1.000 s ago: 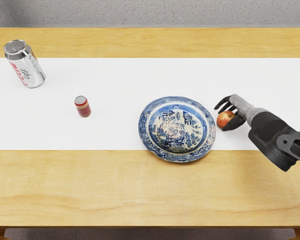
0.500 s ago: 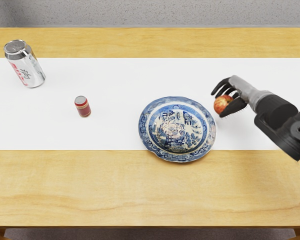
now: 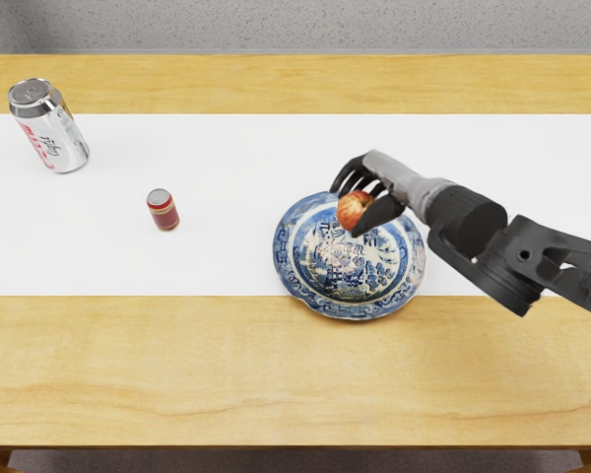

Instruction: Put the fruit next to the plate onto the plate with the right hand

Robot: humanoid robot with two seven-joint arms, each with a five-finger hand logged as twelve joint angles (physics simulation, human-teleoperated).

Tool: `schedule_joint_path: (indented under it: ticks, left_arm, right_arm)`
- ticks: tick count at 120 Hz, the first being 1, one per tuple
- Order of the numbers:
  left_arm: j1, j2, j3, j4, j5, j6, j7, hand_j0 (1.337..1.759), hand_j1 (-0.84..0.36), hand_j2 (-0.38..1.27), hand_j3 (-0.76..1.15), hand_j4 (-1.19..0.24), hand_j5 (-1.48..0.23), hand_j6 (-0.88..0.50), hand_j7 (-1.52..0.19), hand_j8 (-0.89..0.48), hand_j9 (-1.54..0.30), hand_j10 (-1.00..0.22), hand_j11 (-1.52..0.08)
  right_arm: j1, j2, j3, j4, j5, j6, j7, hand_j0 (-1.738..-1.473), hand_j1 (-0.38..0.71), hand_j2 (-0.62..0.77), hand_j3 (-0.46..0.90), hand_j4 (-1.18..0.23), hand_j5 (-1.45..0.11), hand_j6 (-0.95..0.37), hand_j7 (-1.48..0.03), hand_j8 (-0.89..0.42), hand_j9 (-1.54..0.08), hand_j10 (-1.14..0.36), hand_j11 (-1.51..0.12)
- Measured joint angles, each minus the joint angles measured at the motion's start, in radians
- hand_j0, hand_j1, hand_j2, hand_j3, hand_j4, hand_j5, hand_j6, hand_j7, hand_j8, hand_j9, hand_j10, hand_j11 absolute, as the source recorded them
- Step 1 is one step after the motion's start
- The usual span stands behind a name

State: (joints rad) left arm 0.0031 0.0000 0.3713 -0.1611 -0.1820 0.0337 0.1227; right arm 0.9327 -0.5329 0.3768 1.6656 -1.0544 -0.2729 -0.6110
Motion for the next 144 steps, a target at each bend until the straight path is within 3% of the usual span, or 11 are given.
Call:
schedule_joint_path:
  ticks: [28,72,99,110,129,144]
  left_arm:
    - [0.0,0.0,0.0,0.0,0.0,0.0,0.0,1.658,0.05,0.05,0.0,-0.25,-0.32,-0.25,-0.32,-0.25,-0.32,-0.25,-0.32]
    - [0.0,0.0,0.0,0.0,0.0,0.0,0.0,1.658,0.05,0.05,0.0,-0.25,-0.32,-0.25,-0.32,-0.25,-0.32,-0.25,-0.32]
    - [-0.003,0.0,0.0,0.0,0.0,0.0,0.0,1.658,0.05,0.05,0.0,-0.25,-0.32,-0.25,-0.32,-0.25,-0.32,-0.25,-0.32]
    - [-0.015,0.0,0.0,0.003,0.0,0.0,0.0,1.658,0.05,0.05,0.0,-0.25,-0.32,-0.25,-0.32,-0.25,-0.32,-0.25,-0.32]
    - [-0.005,0.0,0.001,0.0,0.0,-0.003,0.0,1.658,0.05,0.05,0.0,-0.25,-0.32,-0.25,-0.32,-0.25,-0.32,-0.25,-0.32]
    - [-0.007,0.0,0.0,-0.009,0.0,-0.009,0.0,1.658,0.05,0.05,0.0,-0.25,-0.32,-0.25,-0.32,-0.25,-0.32,-0.25,-0.32]
  right_arm:
    - [-0.038,0.036,-0.037,0.0,-0.01,0.002,-0.001,-1.658,0.31,0.38,0.0,-0.6,-0.84,-0.56,-0.81,-0.41,-0.81,-0.51,-0.79]
    - [-0.071,0.047,-0.057,0.0,-0.021,0.001,0.0,-1.658,0.26,0.28,0.0,-0.59,-0.79,-0.58,-0.78,-0.44,-0.77,-0.53,-0.77]
    - [-0.069,0.003,-0.013,0.005,-0.02,-0.014,0.0,-1.658,-0.1,0.09,0.0,-0.24,-0.32,-0.23,-0.31,-0.19,-0.31,-0.22,-0.31]
    - [-0.067,-0.049,0.09,0.013,0.031,0.097,0.0,-1.658,-0.17,0.05,0.0,-0.17,-0.22,-0.16,-0.22,-0.13,-0.22,-0.15,-0.21]
    - [-0.067,-0.186,0.277,0.007,0.251,0.422,0.0,-1.658,-0.25,0.02,0.0,-0.1,-0.13,-0.1,-0.12,-0.08,-0.12,-0.09,-0.12]
    - [-0.068,-0.269,0.373,-0.12,0.453,0.722,0.0,-1.658,-0.27,0.01,0.0,-0.07,-0.09,-0.07,-0.09,-0.06,-0.09,-0.07,-0.09]
